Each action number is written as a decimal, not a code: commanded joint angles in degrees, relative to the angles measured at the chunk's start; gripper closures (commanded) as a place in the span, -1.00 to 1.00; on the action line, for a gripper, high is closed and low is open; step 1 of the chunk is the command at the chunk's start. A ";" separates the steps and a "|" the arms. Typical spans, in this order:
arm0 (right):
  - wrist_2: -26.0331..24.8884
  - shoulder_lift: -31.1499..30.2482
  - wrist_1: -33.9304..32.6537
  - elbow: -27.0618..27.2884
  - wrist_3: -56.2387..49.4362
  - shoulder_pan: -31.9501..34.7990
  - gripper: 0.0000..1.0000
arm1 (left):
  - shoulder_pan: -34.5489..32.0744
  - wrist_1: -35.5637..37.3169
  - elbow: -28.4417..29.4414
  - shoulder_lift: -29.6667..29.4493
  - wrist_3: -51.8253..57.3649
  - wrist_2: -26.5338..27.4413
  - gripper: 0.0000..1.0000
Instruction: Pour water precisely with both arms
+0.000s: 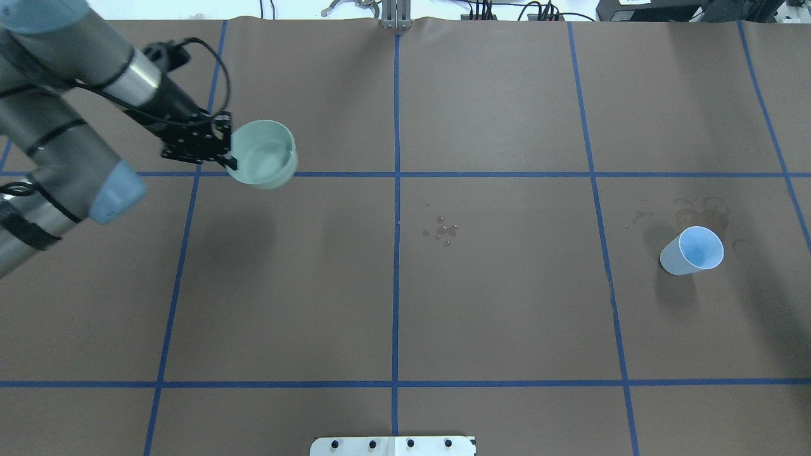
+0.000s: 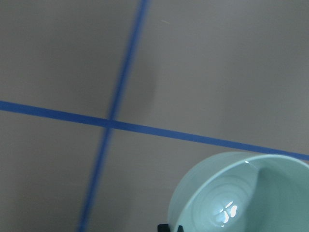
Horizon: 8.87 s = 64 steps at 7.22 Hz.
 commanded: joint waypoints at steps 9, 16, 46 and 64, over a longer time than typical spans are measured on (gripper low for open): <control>-0.07 0.05 0.00 -0.48 0.00 0.00 -1.00 | 11.79 -0.41 15.03 -15.61 -6.00 9.36 1.00; -0.07 0.05 0.00 -0.30 0.00 0.00 -1.00 | 13.11 -0.32 15.21 -15.53 -6.09 9.44 0.51; -30.48 -16.66 76.47 -3.72 31.81 -39.46 -0.97 | 7.14 13.66 -11.51 -4.01 -6.00 9.27 -0.82; -42.70 -12.35 88.68 -12.52 35.25 -45.62 -0.85 | 6.96 13.74 -11.86 -3.92 -6.01 9.27 -0.85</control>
